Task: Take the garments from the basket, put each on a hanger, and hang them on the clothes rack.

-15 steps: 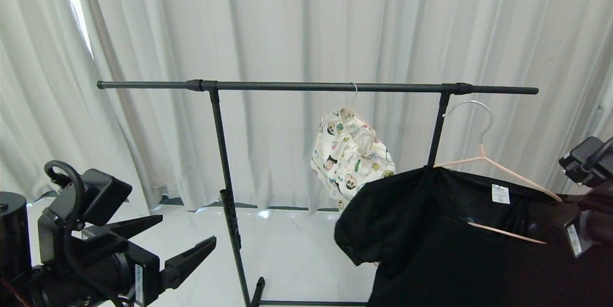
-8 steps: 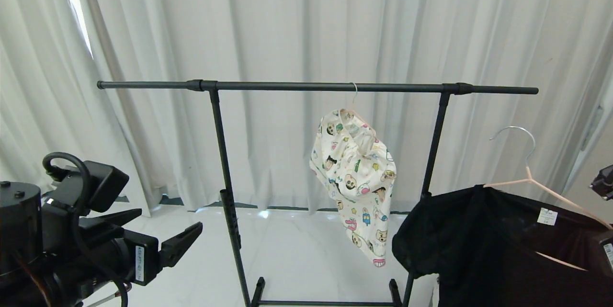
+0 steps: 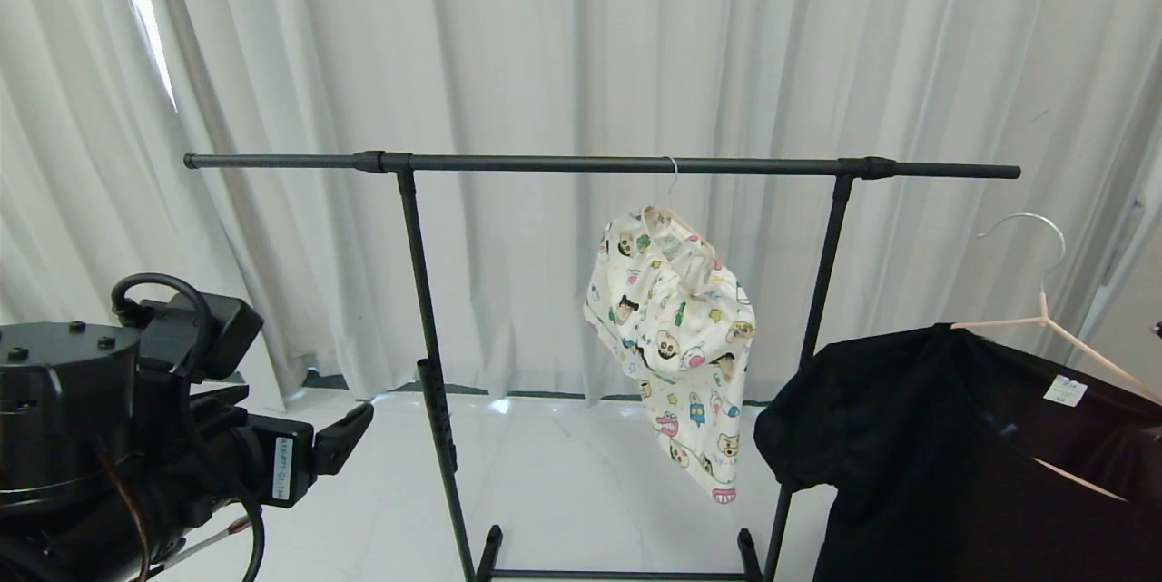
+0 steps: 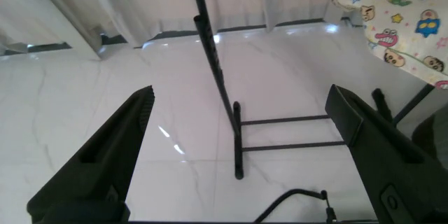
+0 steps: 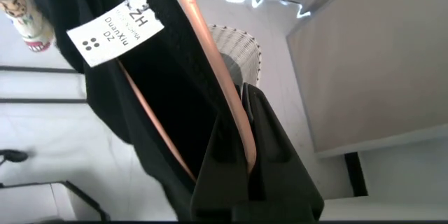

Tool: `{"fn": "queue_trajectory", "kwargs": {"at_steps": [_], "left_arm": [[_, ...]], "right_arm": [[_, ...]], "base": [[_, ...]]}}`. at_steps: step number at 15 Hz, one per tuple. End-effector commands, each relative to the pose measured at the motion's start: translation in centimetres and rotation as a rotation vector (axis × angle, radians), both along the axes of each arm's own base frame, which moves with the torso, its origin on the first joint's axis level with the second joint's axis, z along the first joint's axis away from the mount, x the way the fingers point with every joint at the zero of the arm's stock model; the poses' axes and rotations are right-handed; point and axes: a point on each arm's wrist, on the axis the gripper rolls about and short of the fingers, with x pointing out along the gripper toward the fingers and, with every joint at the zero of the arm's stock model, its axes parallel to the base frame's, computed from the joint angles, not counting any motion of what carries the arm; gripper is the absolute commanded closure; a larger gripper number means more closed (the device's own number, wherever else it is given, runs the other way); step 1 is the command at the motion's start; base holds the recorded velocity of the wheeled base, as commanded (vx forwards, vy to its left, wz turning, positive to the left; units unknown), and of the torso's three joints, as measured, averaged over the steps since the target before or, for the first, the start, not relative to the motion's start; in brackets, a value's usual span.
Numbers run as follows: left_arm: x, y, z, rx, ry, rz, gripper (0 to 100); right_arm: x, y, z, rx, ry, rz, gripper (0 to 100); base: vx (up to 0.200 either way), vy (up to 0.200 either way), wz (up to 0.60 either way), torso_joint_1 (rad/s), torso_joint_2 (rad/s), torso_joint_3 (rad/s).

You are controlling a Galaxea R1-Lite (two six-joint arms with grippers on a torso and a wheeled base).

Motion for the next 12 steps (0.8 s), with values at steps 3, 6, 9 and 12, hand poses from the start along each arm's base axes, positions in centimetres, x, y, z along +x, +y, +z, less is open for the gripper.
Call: {"fn": "queue_trajectory", "kwargs": {"at_steps": [3,6,9,12], "left_arm": [[0.4,-0.1,0.0,0.003,0.003,0.003,0],[0.4,-0.2,0.0,0.004,0.006,0.001,0],[0.4,-0.2,-0.1,0.005,0.011,-0.002,0],[0.4,-0.2,-0.1,0.005,0.009,0.0,0]], "right_arm": [[1.3,0.1,0.3,0.018,-0.007,-0.012,100],[3.4,0.6,0.9,0.052,-0.068,-0.007,100],[4.3,1.3,0.7,0.056,-0.072,0.021,100],[4.8,1.4,0.4,0.067,-0.059,0.016,100]], "base": [[0.0,0.0,0.0,0.0,0.0,0.0],[0.0,0.0,0.0,0.0,0.0,0.0],[0.0,0.0,0.0,0.0,0.0,0.0],[0.0,0.0,0.0,0.0,0.0,0.0]]}}
